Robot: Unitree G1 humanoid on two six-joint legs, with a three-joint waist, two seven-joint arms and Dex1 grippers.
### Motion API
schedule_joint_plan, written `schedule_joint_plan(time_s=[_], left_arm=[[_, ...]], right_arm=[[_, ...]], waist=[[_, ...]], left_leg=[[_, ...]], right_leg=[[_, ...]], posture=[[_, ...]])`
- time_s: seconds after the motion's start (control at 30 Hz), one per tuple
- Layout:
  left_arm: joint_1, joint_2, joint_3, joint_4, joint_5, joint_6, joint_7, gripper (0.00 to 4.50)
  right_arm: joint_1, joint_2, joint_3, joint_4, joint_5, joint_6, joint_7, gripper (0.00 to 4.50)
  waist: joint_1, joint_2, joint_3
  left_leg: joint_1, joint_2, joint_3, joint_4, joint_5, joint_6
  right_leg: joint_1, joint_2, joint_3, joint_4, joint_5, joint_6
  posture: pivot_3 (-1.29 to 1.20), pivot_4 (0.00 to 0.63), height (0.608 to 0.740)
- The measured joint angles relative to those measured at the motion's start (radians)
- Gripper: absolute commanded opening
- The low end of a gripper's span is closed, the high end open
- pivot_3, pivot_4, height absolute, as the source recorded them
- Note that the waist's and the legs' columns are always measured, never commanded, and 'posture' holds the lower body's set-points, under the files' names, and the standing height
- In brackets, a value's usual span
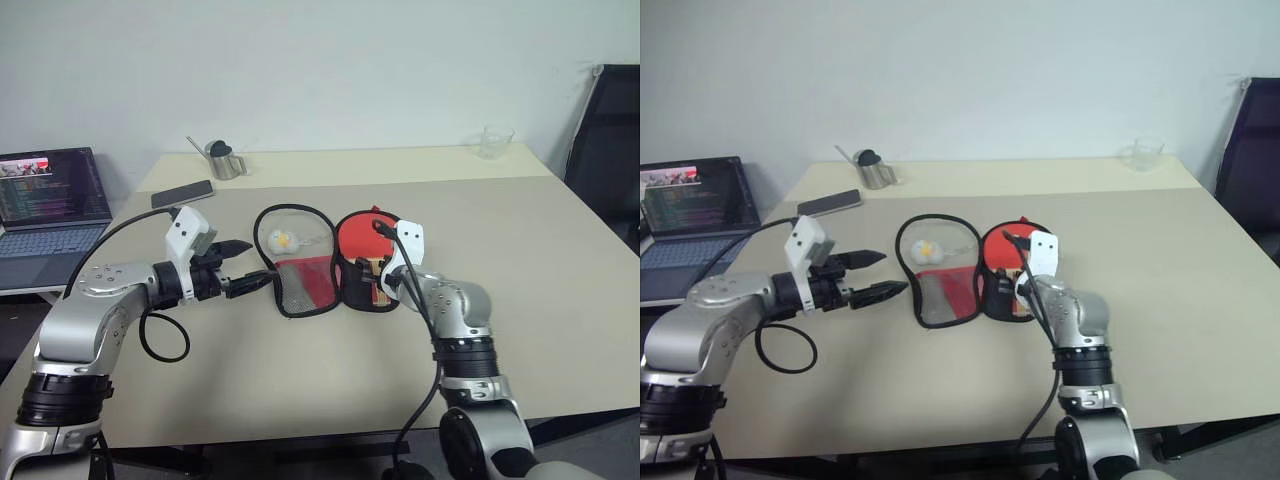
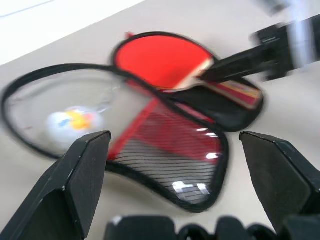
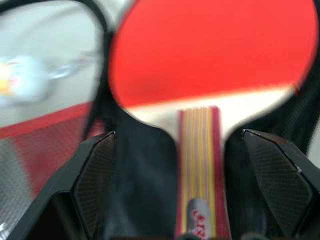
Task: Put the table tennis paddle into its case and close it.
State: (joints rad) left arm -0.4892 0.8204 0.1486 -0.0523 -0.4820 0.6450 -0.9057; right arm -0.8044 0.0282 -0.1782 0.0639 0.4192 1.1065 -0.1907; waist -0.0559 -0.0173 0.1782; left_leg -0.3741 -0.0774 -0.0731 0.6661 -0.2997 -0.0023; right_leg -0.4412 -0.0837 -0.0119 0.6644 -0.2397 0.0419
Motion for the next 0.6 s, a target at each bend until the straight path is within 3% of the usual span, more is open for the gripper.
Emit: schedule_joint_plan(time_s=[0.17, 0.33, 0.43, 0.53, 0.6], left_arm=[[-0.01, 0.001, -0.001, 0.096, 0.018, -0.001, 0.016, 4.5], [-0.03, 0.018, -0.025, 0.226, 0.095, -0.069, 0.001, 4.5], [-0.069, -0.004, -0.078, 0.286, 0.157, -0.101, 0.011, 4.5], [-0.119, -0.046, -0.125, 0.351, 0.201, -0.115, 0.024, 3.86], [-0.127, -0.048, -0.173, 0.383, 0.249, -0.127, 0.022, 3.19]], right_arm=[[-0.011, -0.233, -0.021, -0.123, 0.059, 0.142, 0.151, 4.46], [0.086, -0.666, 0.125, -0.25, 0.159, 0.074, 0.659, 4.46], [0.177, -0.787, 0.17, -0.284, 0.197, -0.049, 0.94, 4.46], [0.197, -0.818, 0.166, -0.285, 0.232, -0.147, 1.114, 4.5], [0.184, -0.832, 0.15, -0.277, 0.25, -0.189, 1.178, 4.5]], waist=[[0.006, 0.0, 0.0], [0.01, -0.001, 0.0], [0.014, -0.002, 0.0], [0.013, -0.003, 0.001], [0.013, -0.003, 0.001]], left_leg=[[-0.001, 0.0, 0.0, 0.0, 0.0, 0.0], [-0.001, 0.001, 0.0, 0.0, -0.002, 0.003], [-0.001, 0.001, 0.001, 0.002, -0.002, 0.004], [-0.003, 0.002, 0.002, 0.01, -0.003, 0.006], [-0.002, 0.002, 0.002, 0.011, -0.003, 0.006]], right_leg=[[0.0, 0.0, -0.001, 0.0, 0.0, 0.0], [0.001, 0.001, -0.002, -0.003, 0.0, 0.0], [0.003, 0.001, -0.002, -0.002, 0.0, 0.001], [0.003, 0.001, -0.002, 0.001, 0.001, 0.001], [0.004, 0.002, -0.001, 0.0, 0.003, 0.002]], posture=[[0.0, 0.15, 0.74], [0.0, 0.15, 0.74], [0.0, 0.15, 0.74], [0.0, 0.15, 0.74], [0.0, 0.15, 0.74]])
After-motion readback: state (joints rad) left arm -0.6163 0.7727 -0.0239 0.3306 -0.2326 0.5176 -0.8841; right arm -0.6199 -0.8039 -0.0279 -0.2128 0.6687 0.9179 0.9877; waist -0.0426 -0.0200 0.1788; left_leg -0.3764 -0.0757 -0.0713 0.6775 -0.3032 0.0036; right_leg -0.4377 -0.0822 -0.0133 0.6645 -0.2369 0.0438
